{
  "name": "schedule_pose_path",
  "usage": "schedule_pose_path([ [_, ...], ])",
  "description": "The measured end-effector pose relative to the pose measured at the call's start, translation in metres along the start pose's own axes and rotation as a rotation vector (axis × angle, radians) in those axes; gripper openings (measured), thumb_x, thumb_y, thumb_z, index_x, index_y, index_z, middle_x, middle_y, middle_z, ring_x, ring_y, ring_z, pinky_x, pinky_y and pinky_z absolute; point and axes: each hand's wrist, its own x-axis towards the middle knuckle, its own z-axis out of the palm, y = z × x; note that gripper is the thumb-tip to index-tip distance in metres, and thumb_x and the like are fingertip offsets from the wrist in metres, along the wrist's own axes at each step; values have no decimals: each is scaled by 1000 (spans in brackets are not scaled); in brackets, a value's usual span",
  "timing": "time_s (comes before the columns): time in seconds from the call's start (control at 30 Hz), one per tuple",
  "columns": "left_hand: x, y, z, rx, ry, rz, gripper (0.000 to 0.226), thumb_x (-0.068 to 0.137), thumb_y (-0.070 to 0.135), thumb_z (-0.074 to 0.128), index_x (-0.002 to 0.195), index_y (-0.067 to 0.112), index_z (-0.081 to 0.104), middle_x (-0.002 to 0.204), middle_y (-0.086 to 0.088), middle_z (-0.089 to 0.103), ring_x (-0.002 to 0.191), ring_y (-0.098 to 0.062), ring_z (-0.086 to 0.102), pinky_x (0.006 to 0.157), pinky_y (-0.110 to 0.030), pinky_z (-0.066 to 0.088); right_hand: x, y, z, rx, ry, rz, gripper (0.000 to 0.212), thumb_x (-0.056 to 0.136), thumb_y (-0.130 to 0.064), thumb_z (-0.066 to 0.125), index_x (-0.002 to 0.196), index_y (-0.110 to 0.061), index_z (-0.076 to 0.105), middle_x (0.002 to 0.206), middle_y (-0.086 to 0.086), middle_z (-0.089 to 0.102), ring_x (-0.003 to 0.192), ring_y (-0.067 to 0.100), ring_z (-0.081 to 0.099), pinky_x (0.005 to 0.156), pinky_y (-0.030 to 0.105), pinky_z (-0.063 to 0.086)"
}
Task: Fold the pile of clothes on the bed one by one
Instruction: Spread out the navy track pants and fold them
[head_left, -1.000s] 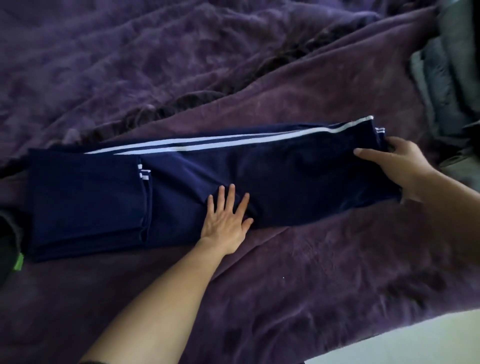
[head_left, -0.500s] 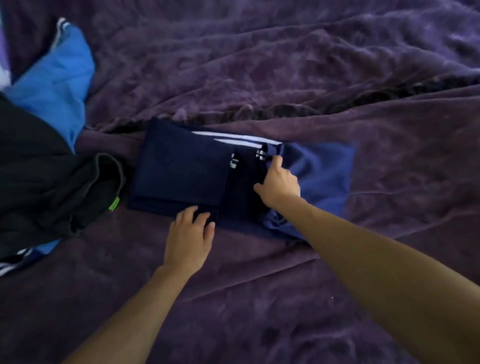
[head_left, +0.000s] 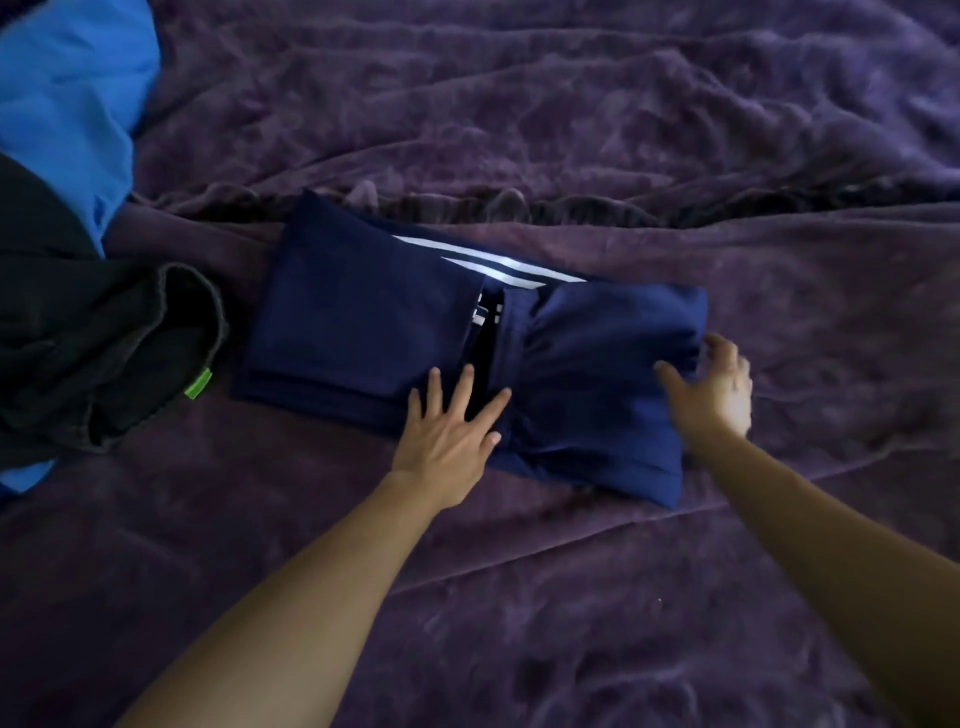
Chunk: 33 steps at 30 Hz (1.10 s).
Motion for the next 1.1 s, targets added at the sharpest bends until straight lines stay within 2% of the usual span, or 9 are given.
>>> schedule_pose_path([
  [0.17,16,-4,12,119,-72,15,56,100,47,19,150,36,-4,161,-5,-1,141,-49,-1,109,-60,15,11,24,13,266,-248,270,46,78,-28,78,113,-4,60,112,14,66,92,22,60,77,31,49],
  [0.27,16,-9,-6,95,-137,52,55,100,48,24,150,38,2,161,-3,2,141,-47,5,108,-57,18,2,19,-5,356,-218,257,34,75,-28,80,98,-8,64,95,6,71,86,22,65,66,27,52],
  [0.33,18,-14,-24,43,-207,83,54,101,45,28,151,38,9,160,-3,7,140,-43,11,109,-54,20,-13,-1,-27,423,-231,214,35,73,-29,81,97,-9,66,93,7,72,87,24,69,74,36,58],
  [0.43,19,-28,-55,-235,-246,130,43,102,34,36,145,33,37,154,-4,28,133,-32,31,109,-44,31,-45,-57,-54,526,-346,104,35,70,-27,83,96,-11,67,91,5,75,86,26,71,73,41,60],
  [0.6,-11,-102,-90,-921,120,-115,26,96,10,50,116,15,67,106,-1,68,93,-14,64,86,-23,50,-95,-185,-29,488,-471,-153,37,70,-21,84,97,-7,63,90,9,73,78,23,71,62,43,60],
  [0.73,-48,-198,-84,-963,382,-403,25,91,-4,49,99,9,69,89,-9,69,85,-27,66,83,-43,54,-118,-275,59,286,-571,-242,39,73,-28,80,99,-11,55,92,10,69,75,30,70,64,51,58],
  [0.97,-92,-261,-47,-907,498,-592,21,95,10,49,102,15,67,93,-4,67,90,-21,65,79,-30,48,-151,-320,200,91,-902,-159,45,82,-26,74,118,-15,49,109,12,64,96,30,64,83,48,55],
  [1.03,-90,-243,-42,-812,583,-536,23,93,12,49,109,12,65,106,-10,63,96,-24,61,83,-30,45,-151,-314,198,87,-833,-304,37,85,-25,70,118,-16,56,103,6,67,96,25,63,86,45,53],
  [1.1,-85,-215,-38,-564,634,-376,31,90,18,48,116,10,64,120,-17,58,108,-34,55,92,-38,43,-139,-303,187,-3,-451,-713,29,88,-21,61,116,-18,62,105,3,67,99,26,62,83,41,51],
])
